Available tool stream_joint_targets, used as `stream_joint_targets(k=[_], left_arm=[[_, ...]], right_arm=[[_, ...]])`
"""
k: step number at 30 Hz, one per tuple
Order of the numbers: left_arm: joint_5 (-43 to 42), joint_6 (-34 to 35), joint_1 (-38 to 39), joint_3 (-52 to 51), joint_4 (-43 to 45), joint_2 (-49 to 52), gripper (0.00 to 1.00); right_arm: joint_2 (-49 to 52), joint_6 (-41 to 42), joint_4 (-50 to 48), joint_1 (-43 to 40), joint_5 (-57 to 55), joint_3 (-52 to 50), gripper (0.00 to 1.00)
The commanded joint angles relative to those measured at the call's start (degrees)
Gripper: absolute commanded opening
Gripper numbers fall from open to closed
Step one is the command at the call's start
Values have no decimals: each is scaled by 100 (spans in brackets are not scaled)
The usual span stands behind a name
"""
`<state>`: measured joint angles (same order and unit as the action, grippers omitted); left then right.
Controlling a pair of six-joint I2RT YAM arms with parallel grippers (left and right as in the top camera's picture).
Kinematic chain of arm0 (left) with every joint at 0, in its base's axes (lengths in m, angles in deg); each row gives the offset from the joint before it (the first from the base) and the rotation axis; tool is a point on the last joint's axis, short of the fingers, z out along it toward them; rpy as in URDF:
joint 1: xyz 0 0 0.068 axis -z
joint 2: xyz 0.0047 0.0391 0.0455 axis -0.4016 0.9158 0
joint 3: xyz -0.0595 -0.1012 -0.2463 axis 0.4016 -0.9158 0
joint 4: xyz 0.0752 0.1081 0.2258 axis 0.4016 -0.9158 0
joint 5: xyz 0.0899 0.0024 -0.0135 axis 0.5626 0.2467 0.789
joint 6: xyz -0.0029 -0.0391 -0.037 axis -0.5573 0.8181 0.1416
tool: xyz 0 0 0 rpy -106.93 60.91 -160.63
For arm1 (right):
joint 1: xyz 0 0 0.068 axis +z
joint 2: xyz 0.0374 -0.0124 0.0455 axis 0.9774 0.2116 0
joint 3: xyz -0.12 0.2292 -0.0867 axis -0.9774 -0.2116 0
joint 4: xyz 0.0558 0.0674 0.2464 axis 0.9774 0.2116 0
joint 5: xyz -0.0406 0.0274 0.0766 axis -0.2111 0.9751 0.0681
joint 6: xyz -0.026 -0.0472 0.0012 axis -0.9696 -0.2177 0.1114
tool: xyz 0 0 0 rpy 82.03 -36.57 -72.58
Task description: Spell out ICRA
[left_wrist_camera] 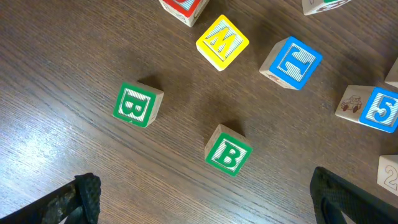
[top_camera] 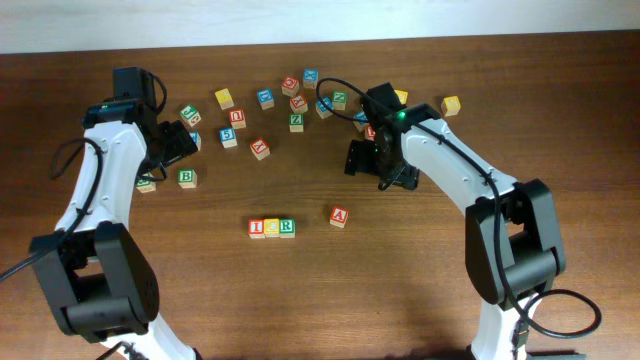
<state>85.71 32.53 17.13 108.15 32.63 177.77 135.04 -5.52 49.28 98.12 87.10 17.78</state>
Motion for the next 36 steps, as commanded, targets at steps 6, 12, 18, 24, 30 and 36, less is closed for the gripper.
stream_joint_targets(k=[6, 12, 18, 24, 30, 36], left_arm=[[0, -13, -11, -31, -7, 13, 99], [-2, -13, -11, -31, -7, 13, 99], [-2, -13, -11, -31, -7, 13, 99], [0, -13, -11, -31, -7, 13, 99], [0, -13, -11, -31, -4, 13, 99], [0, -13, -11, -31, -7, 13, 99]], right_arm=[[-42, -55, -17, -13, -13, 76, 98], [-42, -55, -17, -13, -13, 76, 98], [-42, -55, -17, -13, -13, 76, 98], [-44, -52, -192, -13, 46, 85, 93], [-225, -55, 527, 223, 514, 308, 28], [-192, -22, 599, 1025, 341, 203, 73]])
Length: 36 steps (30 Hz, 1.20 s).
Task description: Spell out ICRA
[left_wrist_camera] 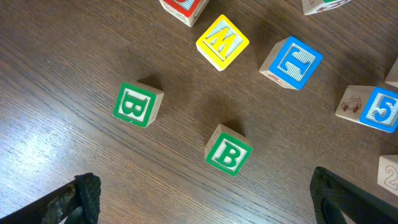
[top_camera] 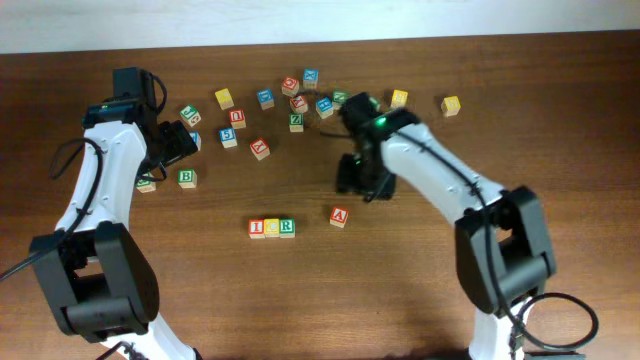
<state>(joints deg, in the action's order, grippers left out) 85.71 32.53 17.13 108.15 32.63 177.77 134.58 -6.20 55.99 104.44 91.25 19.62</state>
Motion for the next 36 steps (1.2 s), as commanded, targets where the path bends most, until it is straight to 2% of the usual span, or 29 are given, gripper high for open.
stream_joint_targets(k=[1, 7, 12, 20, 23, 26, 36], left_arm=[[-2, -13, -11, -31, -4, 13, 99], [-2, -13, -11, -31, -7, 13, 99], [-2, -13, -11, -31, -7, 13, 99], [-2, -13, -11, -31, -7, 13, 99], [-2, -13, -11, -31, -4, 13, 99], [0, -13, -11, -31, -7, 13, 99], [0, -13, -11, -31, -7, 13, 99]], right_arm=[[-146, 170, -83, 514, -256, -13, 74], [-146, 1062, -116, 933, -986, -216, 74], [-146, 1080, -564, 973, -988, -621, 73], [-146, 1139, -894, 973, -822, -914, 37], [-146, 1073, -1071, 973, -446, -914, 31], [-146, 723, -1285, 975, 2, -914, 30], [-146, 726, -1399, 1353, -39, -914, 30]])
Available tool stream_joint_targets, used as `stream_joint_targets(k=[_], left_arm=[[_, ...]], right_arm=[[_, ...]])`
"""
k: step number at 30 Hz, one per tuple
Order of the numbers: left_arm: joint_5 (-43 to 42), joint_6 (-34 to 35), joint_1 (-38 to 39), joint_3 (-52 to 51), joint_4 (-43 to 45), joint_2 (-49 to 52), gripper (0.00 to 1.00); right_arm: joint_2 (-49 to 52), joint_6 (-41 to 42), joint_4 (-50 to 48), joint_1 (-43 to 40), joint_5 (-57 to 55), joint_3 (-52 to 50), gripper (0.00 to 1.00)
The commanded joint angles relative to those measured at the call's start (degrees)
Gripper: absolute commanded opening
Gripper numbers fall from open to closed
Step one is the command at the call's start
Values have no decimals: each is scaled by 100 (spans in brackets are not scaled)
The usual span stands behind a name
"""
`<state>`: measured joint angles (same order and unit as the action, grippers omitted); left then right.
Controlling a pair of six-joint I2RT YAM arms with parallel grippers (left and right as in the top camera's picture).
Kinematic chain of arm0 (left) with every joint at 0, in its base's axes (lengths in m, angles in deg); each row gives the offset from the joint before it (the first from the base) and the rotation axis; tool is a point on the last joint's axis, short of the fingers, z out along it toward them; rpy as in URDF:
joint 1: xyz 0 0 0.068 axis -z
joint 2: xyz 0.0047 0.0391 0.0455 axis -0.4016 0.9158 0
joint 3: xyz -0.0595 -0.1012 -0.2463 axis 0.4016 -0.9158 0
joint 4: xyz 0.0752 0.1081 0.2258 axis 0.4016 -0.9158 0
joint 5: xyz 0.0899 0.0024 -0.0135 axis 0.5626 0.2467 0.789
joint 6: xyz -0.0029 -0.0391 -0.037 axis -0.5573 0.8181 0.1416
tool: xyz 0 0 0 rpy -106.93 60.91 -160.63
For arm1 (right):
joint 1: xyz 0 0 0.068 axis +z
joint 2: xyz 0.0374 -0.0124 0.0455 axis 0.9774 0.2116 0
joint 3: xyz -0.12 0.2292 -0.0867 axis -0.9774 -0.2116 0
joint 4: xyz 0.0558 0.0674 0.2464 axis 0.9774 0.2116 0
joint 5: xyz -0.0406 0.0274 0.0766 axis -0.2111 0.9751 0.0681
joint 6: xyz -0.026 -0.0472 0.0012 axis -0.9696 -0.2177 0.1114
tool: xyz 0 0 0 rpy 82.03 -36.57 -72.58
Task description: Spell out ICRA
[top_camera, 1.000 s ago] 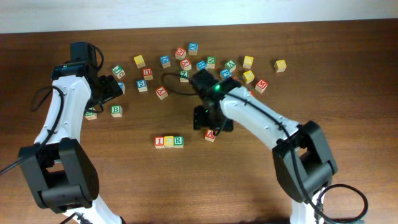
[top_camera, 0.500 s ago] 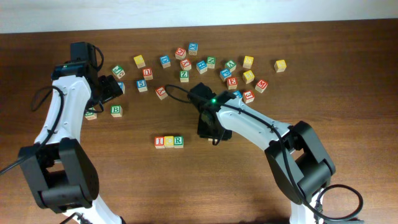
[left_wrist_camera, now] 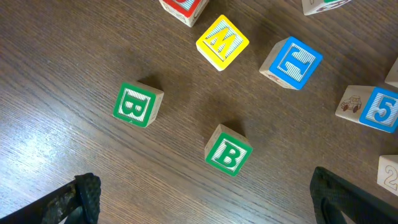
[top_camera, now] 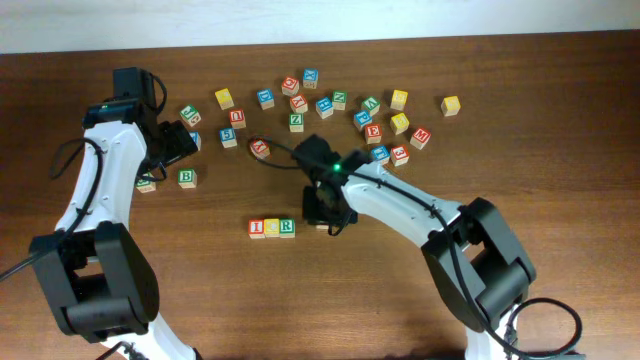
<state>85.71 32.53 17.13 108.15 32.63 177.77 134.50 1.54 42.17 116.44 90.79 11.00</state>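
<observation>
Three blocks stand in a row at the front middle of the table: I [top_camera: 256,228], C [top_camera: 271,227] and R [top_camera: 287,226]. My right gripper [top_camera: 325,207] hangs low just right of the R block. The A block is hidden beneath it, and its fingers cannot be made out. My left gripper [top_camera: 181,141] is at the far left, open and empty. In the left wrist view its fingertips [left_wrist_camera: 84,198] stand wide apart over bare wood, near two green B blocks [left_wrist_camera: 227,151].
Several loose letter blocks [top_camera: 372,129] lie scattered across the back of the table. A yellow M block [left_wrist_camera: 222,42], a blue T block [left_wrist_camera: 295,62] and a blue 5 block [left_wrist_camera: 379,109] lie ahead of the left gripper. A second green B [left_wrist_camera: 137,104] sits to its left.
My right gripper has moved left and toward the front, from just behind the A block to right over it beside the R. The A block no longer shows. The left arm is unchanged.
The right gripper was first back by the loose blocks, with the A block lying apart to the right of the I C R row. Then it was closer, just behind the A. Now it covers the A beside the R. The left gripper stayed open.
</observation>
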Motion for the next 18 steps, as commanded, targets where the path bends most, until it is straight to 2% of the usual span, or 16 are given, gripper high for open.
stream_joint_targets(k=[1, 13, 18], left_arm=[[-2, -13, -11, -31, -7, 13, 99], [-2, -13, -11, -31, -7, 13, 99], [-2, -13, -4, -31, -7, 13, 99]], right_arm=[[-138, -48, -20, 181, -17, -52, 30], [-138, -44, -61, 232, 186, -52, 30], [-138, -48, -170, 197, -251, -52, 50]])
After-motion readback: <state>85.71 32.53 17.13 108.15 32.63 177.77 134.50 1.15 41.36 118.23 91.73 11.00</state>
